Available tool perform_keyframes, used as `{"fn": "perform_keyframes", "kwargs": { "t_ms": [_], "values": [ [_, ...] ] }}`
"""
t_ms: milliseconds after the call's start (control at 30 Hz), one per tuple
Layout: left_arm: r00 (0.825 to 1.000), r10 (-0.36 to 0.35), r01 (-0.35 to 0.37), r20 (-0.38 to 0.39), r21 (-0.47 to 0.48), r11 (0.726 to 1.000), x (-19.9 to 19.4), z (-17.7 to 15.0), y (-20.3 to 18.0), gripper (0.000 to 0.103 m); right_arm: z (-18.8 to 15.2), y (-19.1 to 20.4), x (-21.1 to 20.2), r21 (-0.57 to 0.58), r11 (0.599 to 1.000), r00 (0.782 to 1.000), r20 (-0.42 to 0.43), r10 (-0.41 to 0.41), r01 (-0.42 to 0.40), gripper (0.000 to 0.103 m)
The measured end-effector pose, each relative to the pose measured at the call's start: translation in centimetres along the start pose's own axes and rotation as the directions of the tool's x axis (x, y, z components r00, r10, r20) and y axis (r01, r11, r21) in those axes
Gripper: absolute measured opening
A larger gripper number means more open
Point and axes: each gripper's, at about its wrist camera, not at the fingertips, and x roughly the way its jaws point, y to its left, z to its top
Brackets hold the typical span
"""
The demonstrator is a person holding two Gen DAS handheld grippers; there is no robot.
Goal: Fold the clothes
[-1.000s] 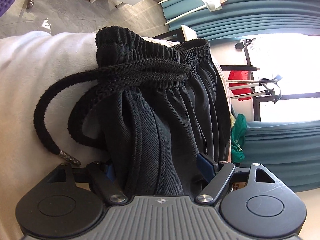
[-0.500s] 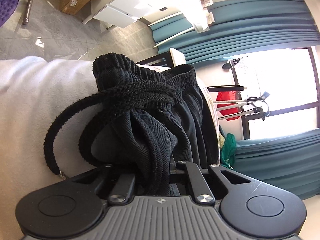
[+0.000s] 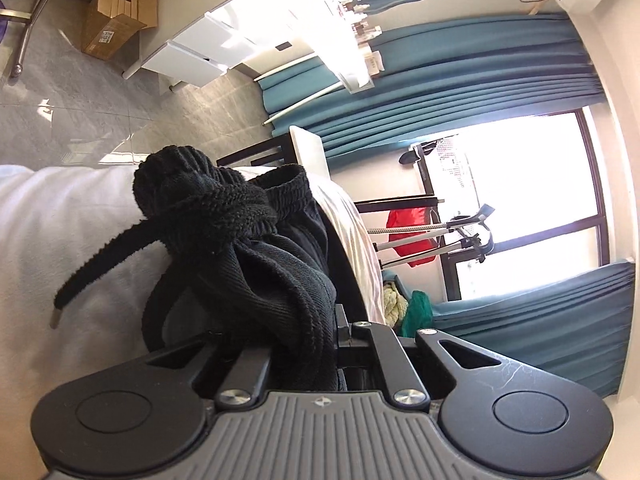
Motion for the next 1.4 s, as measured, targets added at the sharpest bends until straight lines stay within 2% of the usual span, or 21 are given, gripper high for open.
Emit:
{"fn": "perform_keyframes", "kwargs": {
  "t_ms": [67,167,267,333,533,633,733,767,800,833,867,900,967,1033,1067,1100,1133,1233,1333,1400],
  "values": [
    [1.000,0.002,-0.002,0.008,0.023,1.000,2.4,0.9,-2.8,0.008,0.3,2.3,2.1,-0.020,1.000,1.000,0.001,0.006,-0.006,0.006],
    [1.000,0.018,-0.019,0.017,0.069,0.997,8.2,2.2,-7.6,0.008,0.8,5.8,5.2,-0.050,0.999,1.000,0.002,0.015,-0.014,0.007],
    [0.998,0.059,-0.062,0.024,0.106,0.992,15.3,3.0,-10.7,0.008,1.2,9.2,8.4,-0.080,0.997,1.000,0.002,0.021,-0.021,0.007],
    [0.994,0.105,-0.106,0.021,0.127,0.986,20.7,3.4,-11.8,0.008,0.2,11.2,12.7,-0.105,0.994,1.000,-0.020,-0.013,0.010,0.007],
    [0.971,0.241,-0.237,0.001,0.191,0.953,34.2,3.7,-11.3,0.009,-3.7,14.0,23.6,-0.218,0.969,0.990,-0.059,-0.129,0.113,0.007],
    [0.958,0.285,-0.274,-0.023,0.213,0.938,38.1,3.8,-10.1,0.010,-5.6,14.0,26.8,-0.265,0.954,0.983,-0.076,-0.167,0.142,0.007],
    [0.955,0.292,-0.270,-0.054,0.249,0.930,40.0,3.8,-9.6,0.012,-6.0,13.7,28.5,-0.281,0.949,0.979,-0.100,-0.175,0.141,0.011],
    [0.957,0.281,-0.255,-0.068,0.254,0.933,40.1,4.0,-9.6,0.014,-5.9,13.6,28.8,-0.276,0.952,0.979,-0.113,-0.169,0.133,0.012],
    [0.961,0.265,-0.237,-0.082,0.257,0.937,40.0,4.1,-9.7,0.022,-5.7,13.4,28.6,-0.260,0.959,0.980,-0.126,-0.153,0.116,0.013],
    [0.963,0.251,-0.218,-0.100,0.263,0.940,39.7,4.3,-9.8,0.025,-5.3,13.2,28.3,-0.243,0.966,0.982,-0.142,-0.126,0.089,0.019],
    [0.963,0.244,-0.207,-0.112,0.271,0.940,39.1,4.5,-9.9,0.035,-4.9,13.0,27.8,-0.228,0.972,0.983,-0.157,-0.100,0.063,0.026],
    [0.965,0.237,-0.196,-0.115,0.285,0.938,38.3,4.6,-10.1,0.045,-4.4,12.9,26.9,-0.227,0.973,0.984,-0.161,-0.080,0.042,0.029],
    [0.971,0.212,-0.168,-0.115,0.304,0.938,35.6,4.7,-10.0,0.053,-3.4,12.6,25.1,-0.226,0.974,0.985,-0.166,-0.039,0.000,0.047],
    [0.973,0.196,-0.151,-0.122,0.304,0.941,32.8,4.6,-9.8,0.069,-2.2,11.8,22.1,-0.214,0.976,0.988,-0.152,0.000,-0.033,0.058],
    [0.974,0.194,-0.152,-0.117,0.300,0.942,31.4,4.4,-9.6,0.081,-1.7,11.3,20.8,-0.199,0.979,0.989,-0.146,0.011,-0.040,0.061],
    [0.975,0.196,-0.157,-0.109,0.292,0.943,29.8,4.1,-9.1,0.086,-1.3,10.6,19.4,-0.182,0.982,0.990,-0.142,0.015,-0.041,0.062],
    [0.976,0.188,-0.152,-0.109,0.280,0.948,28.3,3.9,-8.5,0.085,-0.9,10.0,18.1,-0.164,0.985,0.990,-0.140,0.020,-0.043,0.066],
    [0.974,0.188,-0.157,-0.130,0.214,0.964,22.6,3.0,-4.8,0.086,-0.2,7.2,13.8,-0.105,0.993,0.987,-0.159,0.031,-0.049,0.067],
    [0.973,0.182,-0.168,-0.139,0.106,0.980,18.9,2.3,-0.9,0.086,-0.5,3.7,10.6,0.003,0.999,0.982,-0.184,0.049,-0.049,0.067],
    [0.970,0.198,-0.196,-0.143,0.025,0.980,17.7,2.1,1.5,0.085,-1.3,1.8,9.8,0.067,0.997,0.974,-0.220,0.055,-0.041,0.067]
  ]
}}
